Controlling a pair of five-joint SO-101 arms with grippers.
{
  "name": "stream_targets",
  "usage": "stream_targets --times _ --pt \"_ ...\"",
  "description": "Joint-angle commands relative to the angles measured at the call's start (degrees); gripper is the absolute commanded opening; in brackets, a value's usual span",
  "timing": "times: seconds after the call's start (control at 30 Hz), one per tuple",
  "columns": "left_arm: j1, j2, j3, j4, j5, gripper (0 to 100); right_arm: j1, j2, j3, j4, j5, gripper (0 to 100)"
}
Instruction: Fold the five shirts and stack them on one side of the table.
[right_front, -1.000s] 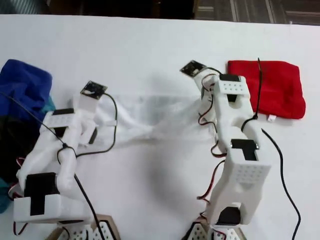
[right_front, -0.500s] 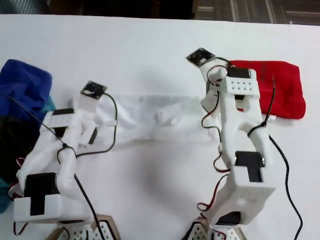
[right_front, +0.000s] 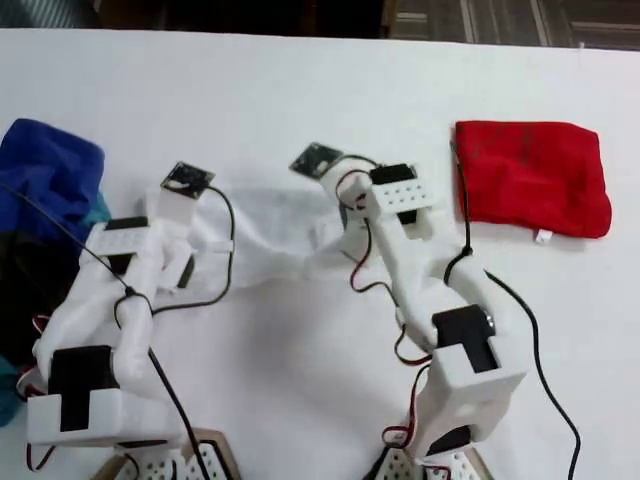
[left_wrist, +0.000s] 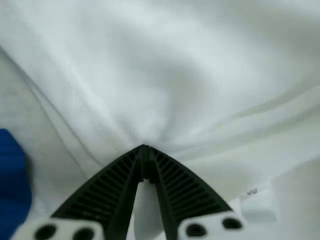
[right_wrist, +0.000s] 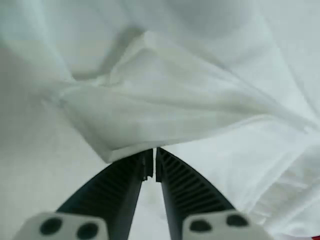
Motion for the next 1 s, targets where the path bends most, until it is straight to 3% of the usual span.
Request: stream_targets --times 0.0,0.1,0.43,0.67,0.97 --pt "-0.62 -0.79 0.04 -1.14 -0.18 3 -0.31 -3.65 0.26 -6.99 -7.56 1.9" --pt "-0.62 -0.79 0.04 -1.23 -0.18 3 -1.45 -2.24 0.26 -10.42 -12.04 1.9" --pt "-0.62 -0.79 0.04 -1.23 -0.18 3 -5.32 -1.19 0.53 -11.74 -12.84 1.9" --pt "-0.62 -0.79 0.04 -1.23 -0.18 3 -5.49 -5.32 0.62 -11.91 -21.89 1.9" --pt "-0.62 -0.79 0.04 -1.23 -0.18 3 -5.32 3.56 0.7 -11.74 -22.15 1.9"
